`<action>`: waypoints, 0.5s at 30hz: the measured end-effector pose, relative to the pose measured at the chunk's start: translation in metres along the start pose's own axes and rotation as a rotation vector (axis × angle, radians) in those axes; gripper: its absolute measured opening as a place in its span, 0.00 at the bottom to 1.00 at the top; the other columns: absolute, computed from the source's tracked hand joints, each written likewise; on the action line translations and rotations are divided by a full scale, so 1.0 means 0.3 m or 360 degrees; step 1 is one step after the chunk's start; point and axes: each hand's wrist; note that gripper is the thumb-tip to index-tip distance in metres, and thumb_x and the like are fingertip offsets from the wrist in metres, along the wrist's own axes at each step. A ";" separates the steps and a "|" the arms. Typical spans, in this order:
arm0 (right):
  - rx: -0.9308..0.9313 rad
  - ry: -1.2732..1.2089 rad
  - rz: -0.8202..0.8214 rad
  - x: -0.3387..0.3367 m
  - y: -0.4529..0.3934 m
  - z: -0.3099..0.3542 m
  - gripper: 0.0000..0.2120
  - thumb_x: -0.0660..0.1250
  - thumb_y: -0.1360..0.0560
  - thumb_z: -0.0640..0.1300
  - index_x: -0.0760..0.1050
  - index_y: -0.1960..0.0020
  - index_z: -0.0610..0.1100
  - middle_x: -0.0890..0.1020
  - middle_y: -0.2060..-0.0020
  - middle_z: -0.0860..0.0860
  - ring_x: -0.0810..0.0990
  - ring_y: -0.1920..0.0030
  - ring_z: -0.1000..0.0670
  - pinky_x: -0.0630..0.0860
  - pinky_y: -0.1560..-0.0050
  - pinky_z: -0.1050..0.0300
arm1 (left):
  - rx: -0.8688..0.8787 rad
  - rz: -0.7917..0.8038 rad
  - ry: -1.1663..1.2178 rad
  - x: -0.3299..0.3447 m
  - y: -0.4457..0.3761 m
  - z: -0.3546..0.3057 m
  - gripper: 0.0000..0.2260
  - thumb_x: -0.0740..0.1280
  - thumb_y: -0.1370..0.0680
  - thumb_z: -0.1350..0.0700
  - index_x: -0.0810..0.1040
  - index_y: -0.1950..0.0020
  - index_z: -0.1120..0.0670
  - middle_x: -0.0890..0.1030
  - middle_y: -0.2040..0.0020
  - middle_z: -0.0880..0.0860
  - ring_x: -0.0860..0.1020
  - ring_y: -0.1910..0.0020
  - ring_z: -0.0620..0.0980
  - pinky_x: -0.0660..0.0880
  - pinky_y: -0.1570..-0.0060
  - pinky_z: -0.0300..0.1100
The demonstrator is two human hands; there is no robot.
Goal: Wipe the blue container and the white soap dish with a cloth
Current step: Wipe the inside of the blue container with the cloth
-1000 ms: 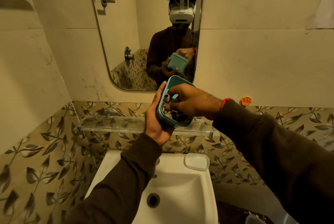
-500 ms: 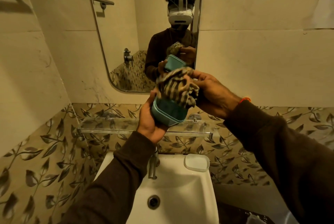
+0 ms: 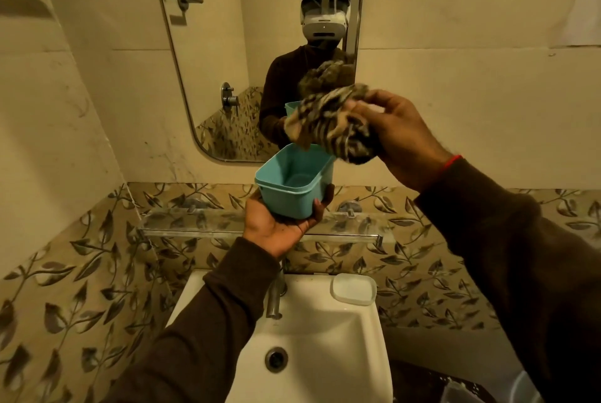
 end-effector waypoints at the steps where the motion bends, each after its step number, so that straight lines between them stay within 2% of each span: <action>1: 0.0026 0.0306 0.0055 0.009 0.004 -0.002 0.10 0.70 0.24 0.44 0.80 0.44 0.45 0.86 0.52 0.47 0.86 0.51 0.48 0.83 0.56 0.55 | -0.0019 0.0005 -0.0008 0.000 0.000 0.007 0.25 0.59 0.23 0.45 0.76 0.32 0.59 0.74 0.33 0.69 0.75 0.40 0.68 0.82 0.62 0.51; 4: 0.0040 0.1244 0.0149 0.041 -0.001 -0.024 0.07 0.73 0.27 0.50 0.80 0.51 0.51 0.84 0.58 0.52 0.84 0.58 0.54 0.78 0.66 0.64 | -0.0079 0.0034 -0.0146 0.001 0.004 0.035 0.26 0.58 0.23 0.43 0.78 0.34 0.58 0.75 0.33 0.67 0.75 0.41 0.67 0.81 0.61 0.49; 6: -0.0035 0.1721 0.0202 0.056 -0.016 -0.037 0.08 0.74 0.28 0.51 0.78 0.51 0.52 0.80 0.55 0.54 0.80 0.56 0.55 0.73 0.66 0.67 | -0.0099 0.0052 -0.0262 0.002 0.004 0.058 0.26 0.56 0.21 0.41 0.78 0.33 0.58 0.76 0.35 0.67 0.77 0.43 0.67 0.81 0.61 0.49; 8: -0.0106 0.1988 0.0315 0.070 -0.021 -0.050 0.09 0.73 0.27 0.50 0.79 0.48 0.50 0.79 0.53 0.52 0.79 0.53 0.52 0.72 0.64 0.66 | -0.0106 0.0076 -0.0345 0.010 0.006 0.078 0.27 0.54 0.19 0.40 0.80 0.35 0.58 0.78 0.37 0.67 0.78 0.44 0.67 0.81 0.60 0.49; 9: -0.0164 0.2104 0.0355 0.078 -0.019 -0.057 0.09 0.72 0.26 0.49 0.79 0.47 0.50 0.79 0.53 0.51 0.79 0.52 0.50 0.74 0.62 0.64 | -0.0111 0.0084 -0.0355 0.016 0.006 0.084 0.27 0.54 0.19 0.40 0.82 0.37 0.58 0.80 0.38 0.67 0.78 0.44 0.67 0.81 0.60 0.49; 12: -0.0368 0.2450 0.0403 0.105 -0.012 -0.069 0.13 0.70 0.24 0.48 0.78 0.41 0.51 0.80 0.49 0.46 0.81 0.50 0.43 0.81 0.53 0.48 | -0.0061 0.0036 -0.0410 0.030 0.002 0.092 0.27 0.54 0.19 0.40 0.86 0.43 0.57 0.82 0.41 0.66 0.79 0.46 0.67 0.80 0.60 0.49; 15: -0.0443 0.2709 0.0486 0.128 -0.006 -0.077 0.13 0.67 0.23 0.47 0.76 0.38 0.50 0.80 0.48 0.44 0.81 0.48 0.42 0.81 0.52 0.44 | 0.0024 -0.0068 -0.0538 0.027 -0.002 0.085 0.24 0.55 0.19 0.41 0.82 0.37 0.55 0.81 0.41 0.65 0.78 0.44 0.68 0.80 0.61 0.49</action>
Point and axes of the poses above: each hand's wrist, its own y-axis away from the middle knuckle, its own x-axis out of the palm, z = x × y
